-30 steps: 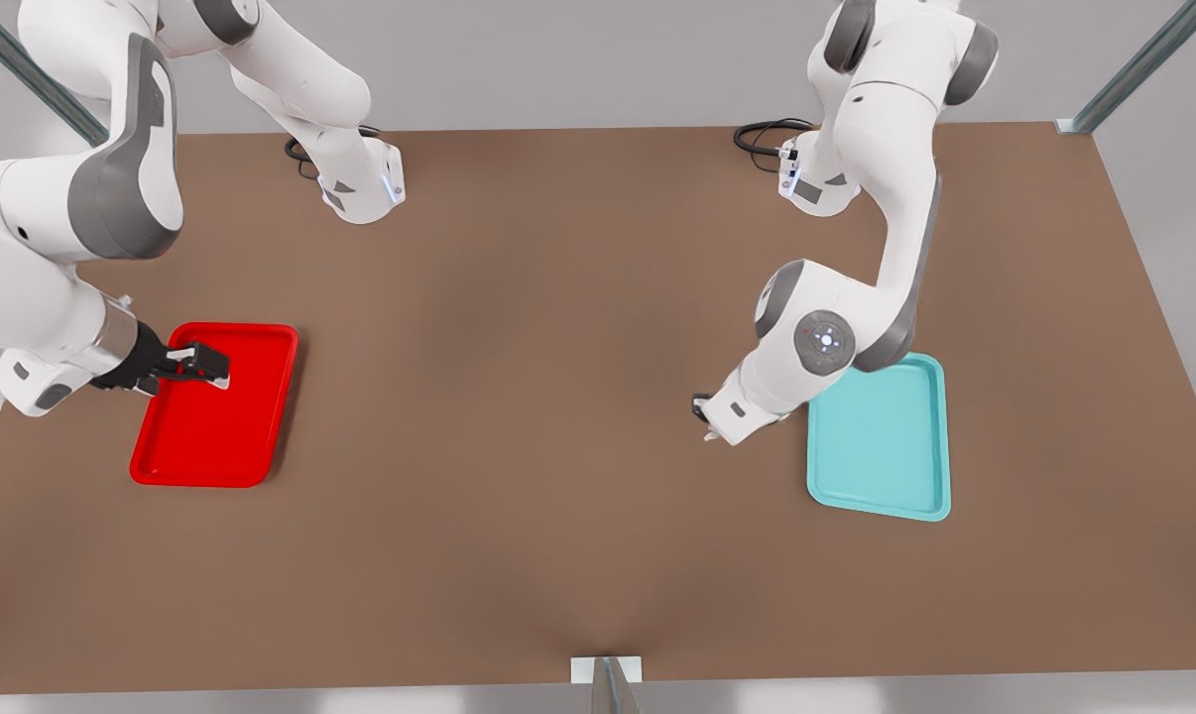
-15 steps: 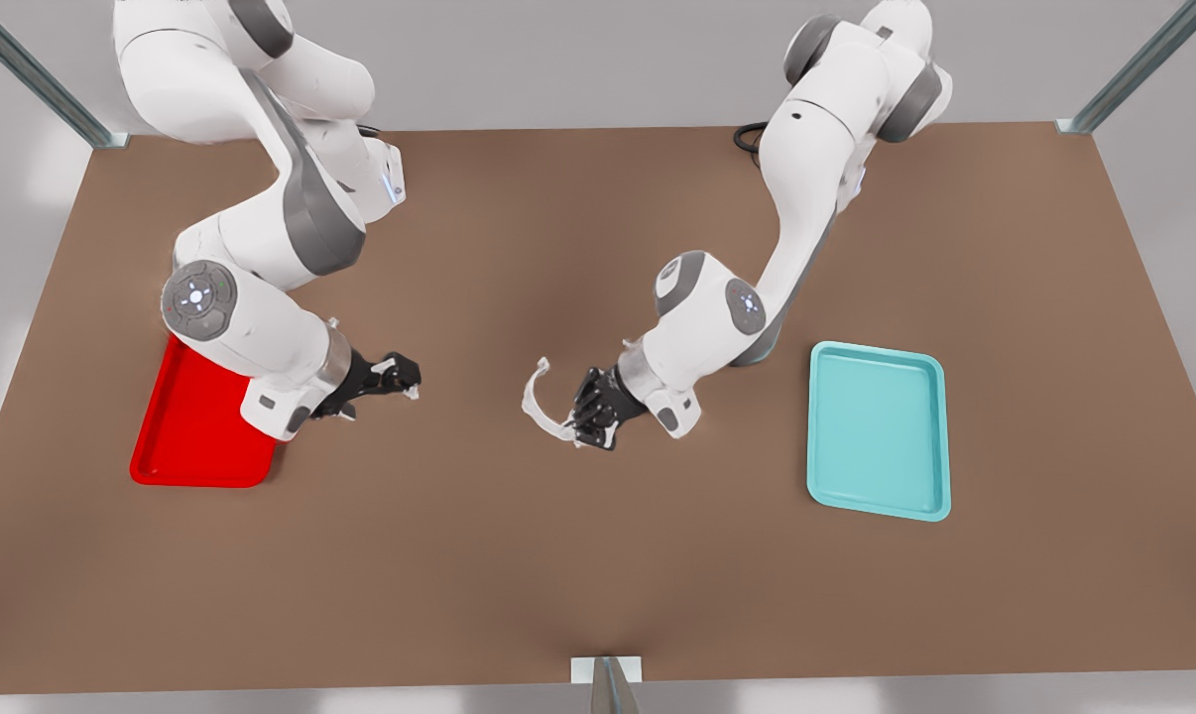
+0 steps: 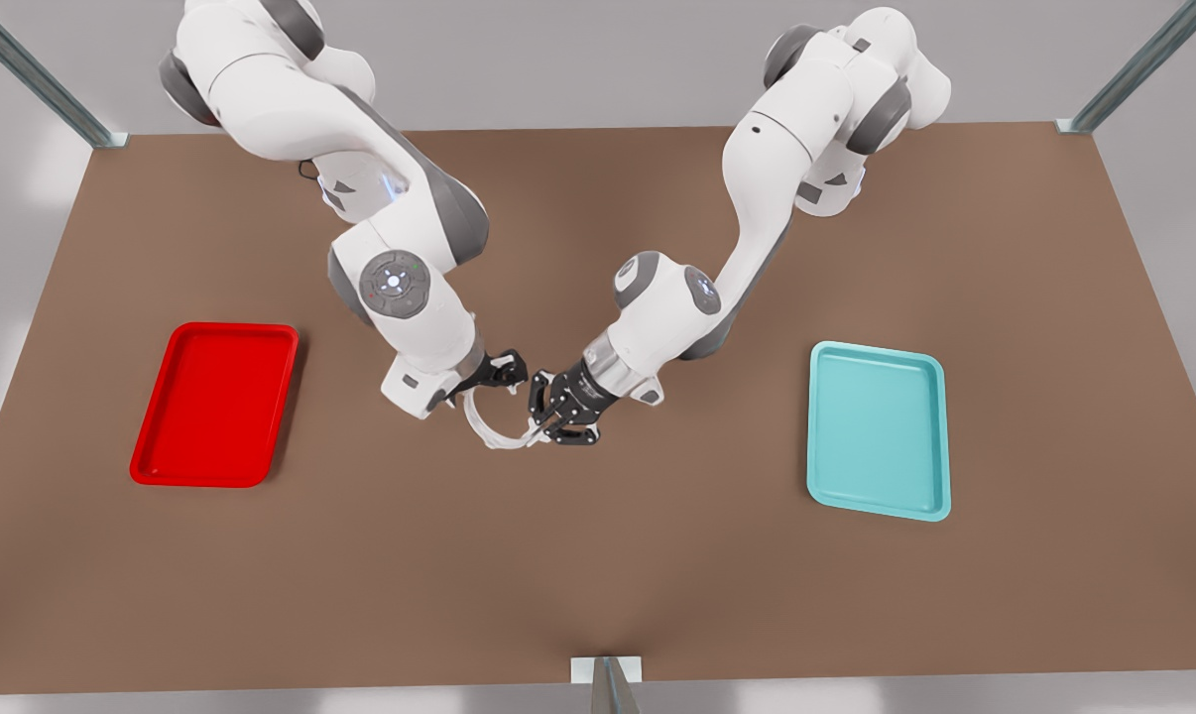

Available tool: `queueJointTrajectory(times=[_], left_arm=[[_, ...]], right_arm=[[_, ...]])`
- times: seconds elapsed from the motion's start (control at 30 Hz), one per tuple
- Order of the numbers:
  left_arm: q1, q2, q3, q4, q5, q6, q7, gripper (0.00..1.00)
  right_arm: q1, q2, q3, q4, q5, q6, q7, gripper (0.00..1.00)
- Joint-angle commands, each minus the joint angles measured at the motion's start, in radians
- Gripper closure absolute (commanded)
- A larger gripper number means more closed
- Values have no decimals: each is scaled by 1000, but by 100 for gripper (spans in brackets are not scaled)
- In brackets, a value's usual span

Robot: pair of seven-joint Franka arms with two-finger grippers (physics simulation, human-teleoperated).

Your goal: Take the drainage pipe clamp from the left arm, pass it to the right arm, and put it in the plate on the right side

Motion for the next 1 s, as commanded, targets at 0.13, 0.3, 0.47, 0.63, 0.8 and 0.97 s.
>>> queueJointTrajectory(times=[0.13, 0.3, 0.47, 0.63, 0.8, 0.97], left_arm=[[0, 3, -1, 1, -1, 24, -617, 79], [-2, 3, -1, 1, -1, 24, -617, 79], [0, 3, -1, 1, -1, 24, -617, 79], [0, 5, -1, 1, -1, 24, -615, 79], [0, 8, 0, -1, -1, 25, -615, 79], [-2, 8, 0, -1, -1, 25, -614, 79]], right_arm=[[1, 3, 1, -14, -74, 50, 226, 0], [-2, 3, 1, -7, -101, 131, 230, 0], [-8, 5, 1, -6, -127, 166, 223, 0], [25, 5, 1, -10, -265, 156, -43, 0], [36, 8, 0, -14, -382, 139, -268, 22], [34, 20, 0, -17, -396, 139, -268, 79]])
